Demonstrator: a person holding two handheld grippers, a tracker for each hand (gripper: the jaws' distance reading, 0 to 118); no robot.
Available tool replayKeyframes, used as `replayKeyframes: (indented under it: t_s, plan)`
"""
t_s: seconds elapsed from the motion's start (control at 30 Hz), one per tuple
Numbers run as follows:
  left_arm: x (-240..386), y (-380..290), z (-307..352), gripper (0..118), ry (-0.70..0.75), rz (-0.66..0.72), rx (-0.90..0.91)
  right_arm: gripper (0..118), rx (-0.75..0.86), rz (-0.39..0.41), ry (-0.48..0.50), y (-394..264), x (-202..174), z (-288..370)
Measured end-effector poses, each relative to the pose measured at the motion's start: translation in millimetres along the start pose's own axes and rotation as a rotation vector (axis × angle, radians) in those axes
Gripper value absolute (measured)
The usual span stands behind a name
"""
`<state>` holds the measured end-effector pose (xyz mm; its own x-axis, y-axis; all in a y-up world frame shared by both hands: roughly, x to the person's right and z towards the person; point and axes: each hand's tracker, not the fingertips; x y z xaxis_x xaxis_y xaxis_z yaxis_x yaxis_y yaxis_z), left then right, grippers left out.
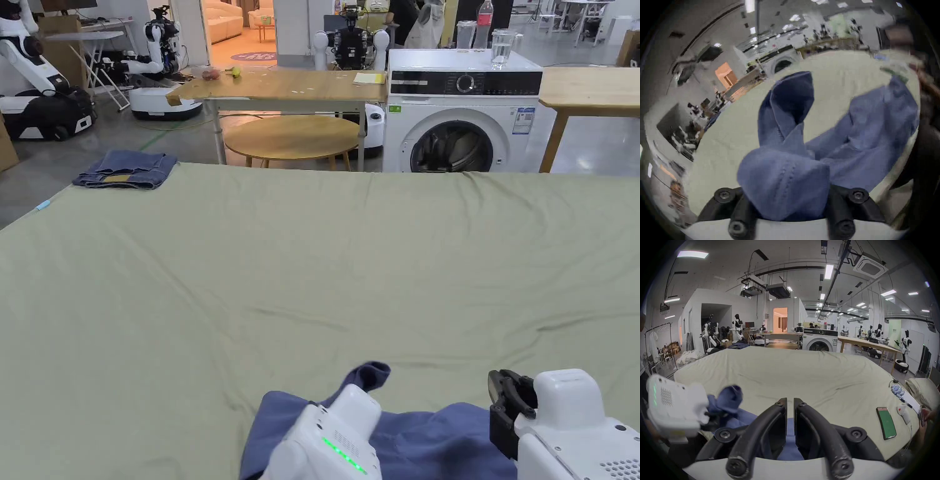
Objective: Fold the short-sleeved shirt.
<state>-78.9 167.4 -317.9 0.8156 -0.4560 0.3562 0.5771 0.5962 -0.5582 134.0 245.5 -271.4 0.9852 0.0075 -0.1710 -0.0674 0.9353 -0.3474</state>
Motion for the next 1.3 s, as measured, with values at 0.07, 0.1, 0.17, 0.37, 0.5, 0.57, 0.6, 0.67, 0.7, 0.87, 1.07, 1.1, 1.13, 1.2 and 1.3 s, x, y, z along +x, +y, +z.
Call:
replayKeyframes:
  t_s: [0.07,0.1,0.17,0.37,0.5,0.57,0.6,0.67,0.7,0.87,1.07,1.1,1.13,1.2,1.3]
  plan:
    - [3.1,-5.0,-9.0,6,-0.006,0.032,0.013,6,0.001,-0.003,-0.002,-1.8,1.9,1.3]
    - [-1.2,-8.2,-8.1,13,-0.012,0.057,0.003,6,0.002,0.001,-0.005,-2.3,2.0,2.0]
    - [-16.2,-2.9,7.7,69,-0.127,0.148,0.024,6,0.003,0.009,-0.007,-2.9,1.6,3.2]
    - [-71.9,1.8,61.0,106,-0.36,0.461,0.244,6,0.004,0.009,-0.003,-4.0,2.0,3.6]
    - [-102.1,-13.1,37.3,106,-0.345,0.695,0.17,6,0.0,0.016,0.0,-6.3,1.8,4.2]
    - [-105.6,-24.2,13.5,65,-0.412,0.799,0.115,6,-0.003,0.017,0.001,-7.8,2.4,5.1]
    - [-106.4,-30.5,3.4,31,-0.462,0.863,0.094,6,-0.005,0.015,0.0,-8.4,3.1,5.3]
    - [-97.2,-38.1,-13.0,6,-0.503,0.905,0.036,6,-0.01,0.01,0.0,-9.3,4.8,5.1]
    - [-86.8,-37.9,-19.2,6,-0.513,0.876,0.023,6,-0.012,0.008,-0.002,-9.6,5.5,4.9]
    - [-42.2,-27.0,-24.4,6,-0.607,0.816,-0.012,6,-0.016,0.001,-0.006,-9.0,8.4,5.0]
    - [-18.2,-10.4,-16.4,6,-0.619,0.711,0.006,6,-0.019,0.004,-0.012,-9.0,9.8,5.2]
    - [-23.7,-15.6,-16.9,6,-0.601,0.711,0.011,6,-0.021,0.002,-0.012,-9.0,10.1,5.0]
    - [-30.4,-17.8,-15.7,6,-0.594,0.737,0.015,6,-0.021,-0.001,-0.012,-9.0,10.3,4.9]
    - [-49.0,-20.9,-0.1,6,-0.577,0.781,0.04,6,-0.021,-0.002,-0.01,-8.8,9.6,4.9]
    - [-89.1,-36.8,27.3,6,-0.512,0.815,0.143,6,-0.019,0.007,-0.006,-8.0,8.4,4.7]
